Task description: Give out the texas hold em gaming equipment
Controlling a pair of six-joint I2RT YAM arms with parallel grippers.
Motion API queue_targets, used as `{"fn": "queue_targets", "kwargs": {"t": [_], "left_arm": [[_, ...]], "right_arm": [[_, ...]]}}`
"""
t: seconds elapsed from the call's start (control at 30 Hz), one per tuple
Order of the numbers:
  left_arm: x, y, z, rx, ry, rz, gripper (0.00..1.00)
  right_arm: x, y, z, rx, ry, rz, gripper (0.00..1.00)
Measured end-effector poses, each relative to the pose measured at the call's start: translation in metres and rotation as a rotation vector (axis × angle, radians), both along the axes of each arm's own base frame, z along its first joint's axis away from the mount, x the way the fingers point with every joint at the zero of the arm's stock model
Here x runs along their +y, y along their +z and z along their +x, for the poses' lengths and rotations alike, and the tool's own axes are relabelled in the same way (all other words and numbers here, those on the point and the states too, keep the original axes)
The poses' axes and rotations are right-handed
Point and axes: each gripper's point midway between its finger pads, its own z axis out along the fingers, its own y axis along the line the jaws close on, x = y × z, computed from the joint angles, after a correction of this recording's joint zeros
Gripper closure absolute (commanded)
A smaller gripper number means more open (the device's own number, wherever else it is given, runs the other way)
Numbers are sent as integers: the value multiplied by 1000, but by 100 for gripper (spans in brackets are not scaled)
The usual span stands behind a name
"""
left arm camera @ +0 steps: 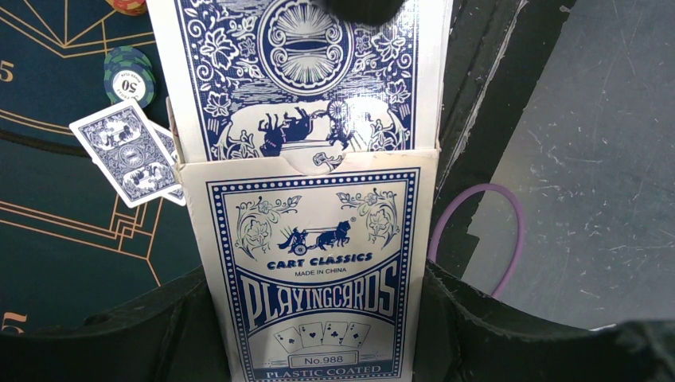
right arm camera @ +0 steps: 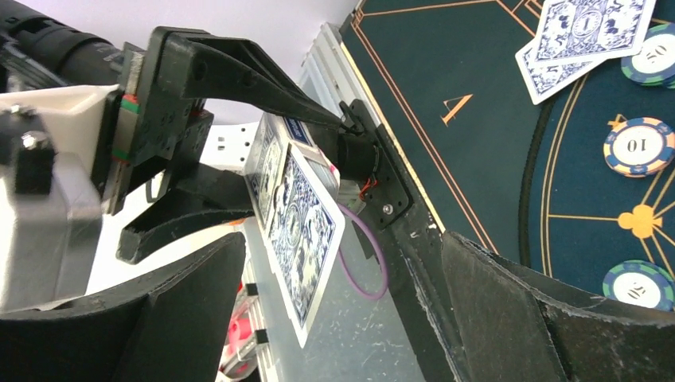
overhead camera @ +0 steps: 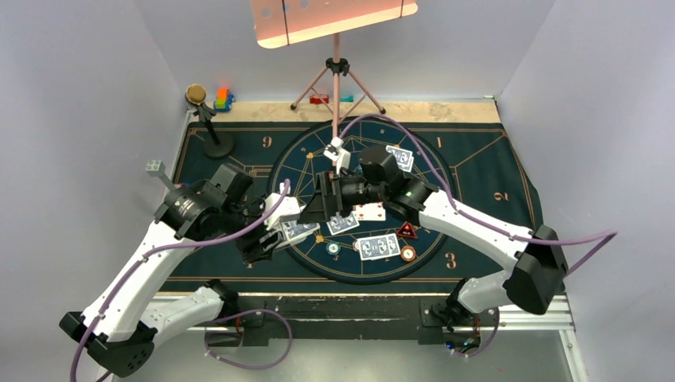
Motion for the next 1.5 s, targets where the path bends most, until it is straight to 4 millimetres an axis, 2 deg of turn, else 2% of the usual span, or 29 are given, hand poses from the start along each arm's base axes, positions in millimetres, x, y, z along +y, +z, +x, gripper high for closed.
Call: {"fn": "queue_targets", "kwargs": {"t": [0.17, 0.27, 0.63, 1.2, 1.5], "left_arm": [[0, 0, 0, 2, 0, 1, 100], [0, 0, 0, 2, 0, 1, 100], [0, 0, 0, 1, 0, 1, 100], [0, 0, 0, -1, 0, -1, 100], [0, 0, 0, -1, 0, 0, 100]], "right_arm": [[11, -14, -5, 19, 28, -46, 3], [8, -20, -7, 29, 28, -75, 10], [2, -16, 6, 4, -20, -107, 38], [-21, 11, 20, -44, -96, -85, 67], [-25, 18, 25, -53, -113, -72, 99]]}}
